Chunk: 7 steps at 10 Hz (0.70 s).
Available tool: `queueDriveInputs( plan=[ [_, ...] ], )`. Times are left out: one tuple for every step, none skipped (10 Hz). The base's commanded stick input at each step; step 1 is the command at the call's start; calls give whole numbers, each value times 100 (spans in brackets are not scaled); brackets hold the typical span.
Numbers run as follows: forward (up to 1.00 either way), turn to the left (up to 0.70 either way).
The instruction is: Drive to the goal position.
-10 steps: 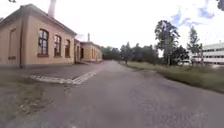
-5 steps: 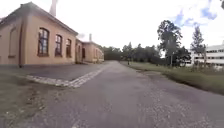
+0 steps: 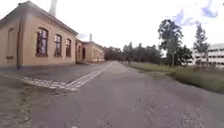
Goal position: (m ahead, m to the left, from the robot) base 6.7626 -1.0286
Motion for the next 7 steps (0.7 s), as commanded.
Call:
queueDriveInputs(
  plan=[
    [70, 0],
    [70, 0],
    [70, 0],
    [70, 0],
    [70, 0],
    [70, 0],
    [70, 0]
  ],
)
